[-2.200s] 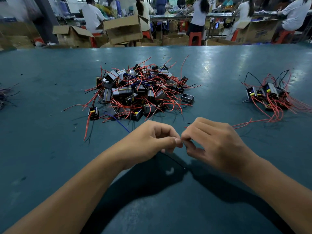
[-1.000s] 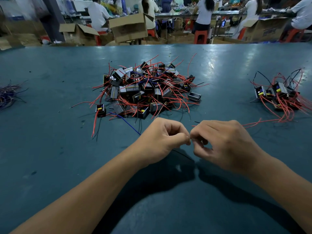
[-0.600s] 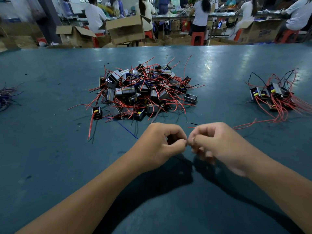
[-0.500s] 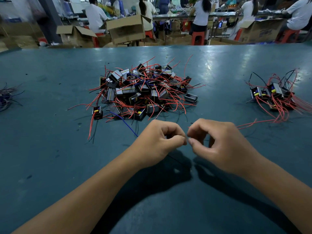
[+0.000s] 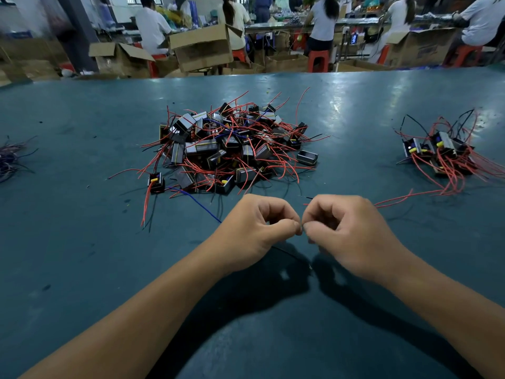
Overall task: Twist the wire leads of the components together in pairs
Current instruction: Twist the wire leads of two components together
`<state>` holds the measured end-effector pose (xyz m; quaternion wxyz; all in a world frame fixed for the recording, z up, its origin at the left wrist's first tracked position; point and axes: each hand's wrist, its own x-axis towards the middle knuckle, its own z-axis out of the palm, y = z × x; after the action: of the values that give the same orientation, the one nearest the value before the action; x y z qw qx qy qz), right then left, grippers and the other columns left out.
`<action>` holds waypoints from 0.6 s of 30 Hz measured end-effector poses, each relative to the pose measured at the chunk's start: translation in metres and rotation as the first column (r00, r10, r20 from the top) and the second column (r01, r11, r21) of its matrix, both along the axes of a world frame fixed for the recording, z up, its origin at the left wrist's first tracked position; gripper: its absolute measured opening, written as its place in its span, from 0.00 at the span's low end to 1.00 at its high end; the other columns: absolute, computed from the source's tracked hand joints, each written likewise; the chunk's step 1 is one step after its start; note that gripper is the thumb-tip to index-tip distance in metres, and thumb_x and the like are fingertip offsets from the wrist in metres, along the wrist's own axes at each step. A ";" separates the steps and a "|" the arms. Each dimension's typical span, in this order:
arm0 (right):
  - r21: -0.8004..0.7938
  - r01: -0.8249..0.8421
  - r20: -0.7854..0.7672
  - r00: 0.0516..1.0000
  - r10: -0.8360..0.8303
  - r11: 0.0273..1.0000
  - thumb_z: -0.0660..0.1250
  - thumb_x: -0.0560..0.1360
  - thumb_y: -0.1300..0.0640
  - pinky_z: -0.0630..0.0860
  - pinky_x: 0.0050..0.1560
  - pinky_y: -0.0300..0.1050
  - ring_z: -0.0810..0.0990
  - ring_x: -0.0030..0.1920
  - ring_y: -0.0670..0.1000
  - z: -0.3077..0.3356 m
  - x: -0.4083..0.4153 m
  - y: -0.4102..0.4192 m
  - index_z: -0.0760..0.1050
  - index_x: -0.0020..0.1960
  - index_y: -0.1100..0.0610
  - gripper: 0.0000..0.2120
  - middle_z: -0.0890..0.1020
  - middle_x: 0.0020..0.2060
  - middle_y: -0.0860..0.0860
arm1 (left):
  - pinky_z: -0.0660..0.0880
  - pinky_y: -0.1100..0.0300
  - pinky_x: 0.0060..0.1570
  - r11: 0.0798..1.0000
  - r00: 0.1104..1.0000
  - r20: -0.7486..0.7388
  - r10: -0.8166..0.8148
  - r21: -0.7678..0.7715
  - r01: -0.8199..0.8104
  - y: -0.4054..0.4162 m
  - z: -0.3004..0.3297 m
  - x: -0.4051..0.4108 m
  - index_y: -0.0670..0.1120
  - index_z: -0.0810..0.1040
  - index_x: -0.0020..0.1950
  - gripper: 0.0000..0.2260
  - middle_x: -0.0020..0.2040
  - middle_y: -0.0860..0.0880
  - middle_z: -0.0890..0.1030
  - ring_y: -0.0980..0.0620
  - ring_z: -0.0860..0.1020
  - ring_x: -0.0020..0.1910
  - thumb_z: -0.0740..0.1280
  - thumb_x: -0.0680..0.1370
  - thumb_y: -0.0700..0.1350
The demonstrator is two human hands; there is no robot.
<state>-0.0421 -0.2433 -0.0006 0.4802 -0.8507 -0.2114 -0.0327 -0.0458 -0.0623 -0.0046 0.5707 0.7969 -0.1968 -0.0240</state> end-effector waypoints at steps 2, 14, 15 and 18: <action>0.273 0.107 -0.462 0.886 0.033 0.956 0.65 0.71 0.63 0.61 0.21 0.36 0.68 0.22 0.45 0.002 0.000 0.005 0.76 0.31 0.57 0.10 0.75 0.25 0.52 | 0.67 0.64 0.33 0.997 0.996 0.088 0.003 0.074 -0.010 0.001 -0.001 -0.001 0.41 0.82 0.40 0.05 0.29 0.49 0.76 0.59 0.70 0.31 0.68 0.75 0.38; -0.368 -0.032 0.485 0.846 0.221 0.929 0.70 0.73 0.60 0.74 0.36 0.39 0.76 0.34 0.44 -0.002 0.006 -0.015 0.78 0.45 0.55 0.02 0.79 0.36 0.44 | 0.62 0.67 0.29 0.999 1.000 0.018 0.022 0.039 -0.022 0.002 -0.002 0.002 0.41 0.82 0.39 0.06 0.27 0.57 0.73 0.59 0.66 0.27 0.68 0.75 0.38; -0.428 -0.011 0.541 0.798 0.266 0.904 0.69 0.74 0.59 0.76 0.34 0.45 0.77 0.35 0.47 -0.001 0.007 -0.016 0.79 0.45 0.56 0.01 0.79 0.37 0.46 | 0.62 0.64 0.30 1.000 1.000 0.006 0.021 0.015 -0.021 0.001 -0.001 0.002 0.41 0.82 0.39 0.06 0.28 0.56 0.73 0.56 0.66 0.29 0.68 0.74 0.40; -0.498 0.053 0.643 0.692 0.328 0.865 0.66 0.76 0.59 0.74 0.27 0.51 0.79 0.33 0.53 0.003 0.008 -0.016 0.80 0.43 0.57 0.05 0.79 0.35 0.49 | 0.63 0.58 0.32 1.000 1.000 -0.018 0.025 -0.007 -0.025 0.001 -0.001 0.003 0.43 0.82 0.37 0.07 0.28 0.52 0.74 0.53 0.68 0.31 0.68 0.75 0.38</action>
<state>-0.0343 -0.2595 0.0020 0.1361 -0.8434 -0.4462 -0.2665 -0.0432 -0.0610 -0.0054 0.5757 0.7969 -0.1817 -0.0234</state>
